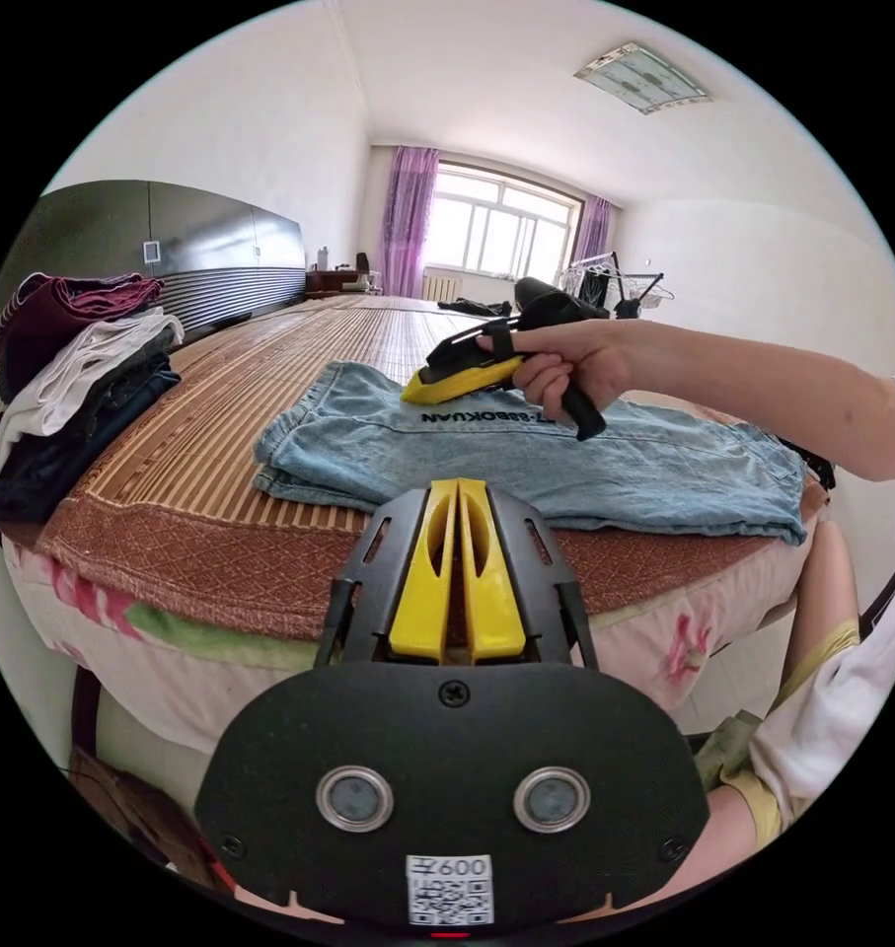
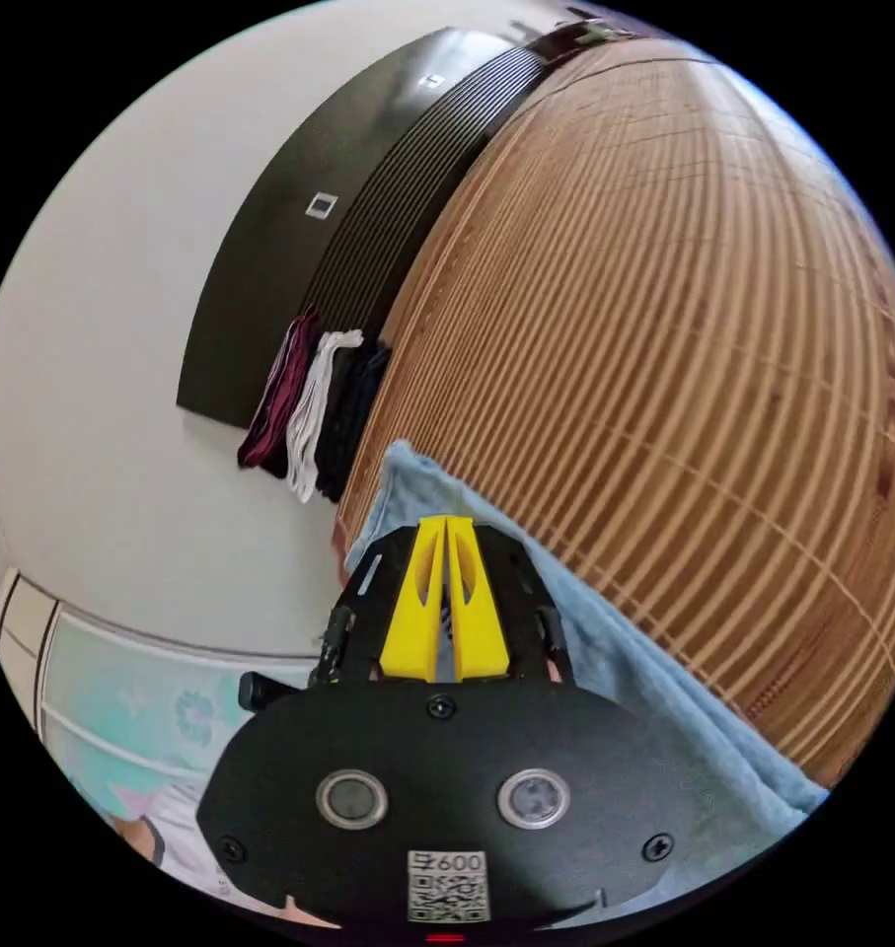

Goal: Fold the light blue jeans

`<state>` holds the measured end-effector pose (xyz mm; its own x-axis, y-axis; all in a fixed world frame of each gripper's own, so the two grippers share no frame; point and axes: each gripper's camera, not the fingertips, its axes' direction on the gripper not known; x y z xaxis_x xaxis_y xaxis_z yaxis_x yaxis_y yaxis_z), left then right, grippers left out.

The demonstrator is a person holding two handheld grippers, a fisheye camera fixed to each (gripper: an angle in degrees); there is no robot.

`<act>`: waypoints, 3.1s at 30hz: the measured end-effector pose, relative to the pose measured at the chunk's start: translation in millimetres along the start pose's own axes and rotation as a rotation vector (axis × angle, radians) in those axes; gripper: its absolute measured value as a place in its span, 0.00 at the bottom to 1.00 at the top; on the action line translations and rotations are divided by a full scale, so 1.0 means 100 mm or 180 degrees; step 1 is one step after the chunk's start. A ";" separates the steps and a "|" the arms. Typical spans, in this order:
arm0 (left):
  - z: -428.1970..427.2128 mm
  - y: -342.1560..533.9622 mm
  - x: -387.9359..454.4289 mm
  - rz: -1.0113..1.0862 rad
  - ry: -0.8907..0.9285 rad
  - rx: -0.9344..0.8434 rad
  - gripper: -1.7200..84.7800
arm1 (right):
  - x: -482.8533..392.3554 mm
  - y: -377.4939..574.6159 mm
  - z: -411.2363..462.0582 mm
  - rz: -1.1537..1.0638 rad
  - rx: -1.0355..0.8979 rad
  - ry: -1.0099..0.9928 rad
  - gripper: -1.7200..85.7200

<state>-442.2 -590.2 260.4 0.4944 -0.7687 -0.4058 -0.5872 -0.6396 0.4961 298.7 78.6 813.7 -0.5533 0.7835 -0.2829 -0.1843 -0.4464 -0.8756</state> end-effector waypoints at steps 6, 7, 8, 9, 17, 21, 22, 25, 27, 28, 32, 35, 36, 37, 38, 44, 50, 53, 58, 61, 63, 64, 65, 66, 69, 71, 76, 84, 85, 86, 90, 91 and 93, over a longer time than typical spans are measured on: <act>0.12 -0.01 -0.45 0.0010 -0.0008 0.0018 0.03 | -0.81 0.76 -0.85 -0.0862 0.0701 0.0432 0.01; 0.14 -0.01 -0.51 0.0037 -0.0053 0.0039 0.03 | -0.91 0.97 -1.00 -0.0966 0.0645 0.0277 0.01; 0.16 0.00 -0.56 0.0087 -0.0126 0.0083 0.03 | -0.96 1.19 -1.16 -0.1000 0.0546 0.0185 0.01; 0.16 0.01 -0.57 0.0115 -0.0170 0.0111 0.03 | -0.98 1.30 -1.24 -0.1012 0.0503 0.0168 0.01; 0.13 -0.50 -0.82 -0.0193 -0.0125 0.0181 0.02 | -0.86 2.09 -2.08 -0.0964 -0.0068 0.0459 0.01; 0.54 -0.80 -0.36 0.0080 0.0631 -0.0277 0.02 | -0.88 2.02 -1.96 -0.0921 -0.0412 0.0028 0.01; 0.64 -0.78 -0.20 0.0145 0.0977 -0.0229 0.03 | -0.93 1.99 -1.88 -0.0929 -0.0515 0.0054 0.01; 0.94 -0.63 0.01 0.0139 0.1323 -0.0331 0.03 | -1.05 1.89 -1.78 -0.0985 -0.0661 0.0202 0.01; 1.19 -0.47 0.00 0.0192 0.1152 -0.0659 0.03 | -1.04 1.79 -1.86 -0.0894 -0.0587 0.0231 0.01; 1.26 -0.34 -0.07 0.0281 0.1062 -0.0588 0.03 | -1.02 1.73 -1.99 -0.0787 -0.0418 0.0373 0.01; 1.35 -0.24 -0.33 0.0372 0.0962 -0.0503 0.03 | -1.09 1.73 -2.77 -0.0468 0.0667 0.1256 0.01; 1.42 -0.20 -0.44 0.0589 0.0812 -0.0494 0.03 | -1.53 1.85 -2.91 -0.0921 0.0767 0.1049 0.01; 1.44 -0.19 -0.48 0.0587 0.0811 -0.0475 0.03 | -1.61 1.83 -2.84 -0.1015 0.0612 0.0874 0.01; 1.47 -0.15 -0.58 0.0563 0.0820 -0.0441 0.03 | -1.75 1.78 -2.63 -0.1161 0.0202 0.0481 0.01; 1.51 -0.12 -0.69 0.0526 0.0835 -0.0419 0.03 | -1.88 1.75 -2.38 -0.1233 -0.0192 0.0157 0.01; 1.69 -0.01 -1.15 0.0458 0.0826 -0.0342 0.03 | -1.99 1.58 -1.38 -0.1008 -0.1094 -0.0340 0.01; 1.86 0.13 -1.61 0.0403 0.0840 -0.0221 0.03 | -1.78 1.22 -1.56 -0.0225 -0.0978 -0.0517 0.01; 1.95 0.17 -1.82 0.0431 0.0820 -0.0210 0.03 | -1.80 1.12 -1.83 -0.0066 -0.0572 -0.0374 0.01; 2.09 0.24 -2.18 0.0415 0.0832 -0.0176 0.03 | -2.54 1.36 -2.46 -0.0635 0.0497 0.0295 0.01; 2.17 0.28 -2.36 0.0439 0.0794 -0.0160 0.03 | -2.74 1.50 -2.75 -0.0796 0.0234 -0.0256 0.01; 2.20 0.30 -2.47 0.0453 0.0761 -0.0154 0.03 | -2.76 1.66 -2.89 -0.0810 -0.0063 -0.0407 0.01; 2.22 0.30 -2.55 0.0416 0.0750 -0.0169 0.03 | -2.77 1.80 -2.99 -0.0817 -0.0240 -0.0346 0.01; 2.23 0.27 -2.63 0.0349 0.0742 -0.0212 0.03 | -2.80 1.96 -3.08 -0.0877 -0.0400 -0.0217 0.01; 2.23 0.25 -2.66 0.0308 0.0722 -0.0241 0.03 | -2.81 2.06 -3.13 -0.0928 -0.0475 -0.0139 0.01; 2.17 0.21 -2.70 0.0377 0.0747 -0.0144 0.03 | -2.84 2.50 -3.19 -0.1078 -0.0998 0.0124 0.01; 2.10 0.24 -2.63 0.0583 0.1074 0.0173 0.03 | -2.78 2.74 -3.15 -0.1041 -0.1224 -0.0031 0.01; 2.59 0.50 -2.67 0.0611 0.1268 -0.0270 0.03 | -2.62 2.83 -3.28 -0.0677 -0.0840 -0.0202 0.01; 2.76 0.70 -3.09 0.0827 0.1248 -0.0151 0.03 | -2.83 3.20 -4.13 -0.0180 0.1024 0.0503 0.01; 2.79 0.73 -3.17 0.0809 0.1265 -0.0120 0.03 | -2.96 3.24 -4.02 -0.0362 0.0826 0.0277 0.01; 2.82 0.77 -3.23 0.0806 0.1258 -0.0094 0.03 | -3.06 3.25 -3.82 -0.0484 0.0397 -0.0080 0.01; 2.86 0.85 -3.37 0.0818 0.1166 -0.0055 0.03 | -3.45 3.57 -3.23 -0.0839 -0.0749 -0.0465 0.01; 2.87 0.84 -3.40 0.0788 0.1120 -0.0068 0.03 | -3.60 3.76 -3.16 -0.0979 -0.0916 -0.0334 0.01; 2.86 0.84 -3.43 0.0756 0.1007 -0.0077 0.03 | -3.72 4.00 -3.17 -0.1016 -0.1003 -0.0180 0.01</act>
<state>-844.2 -382.1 221.5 0.5219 -0.8527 -0.0228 -0.6956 -0.4409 0.5672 688.6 -254.4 444.9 -0.5541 0.8317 0.0348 -0.1014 -0.0259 -0.9945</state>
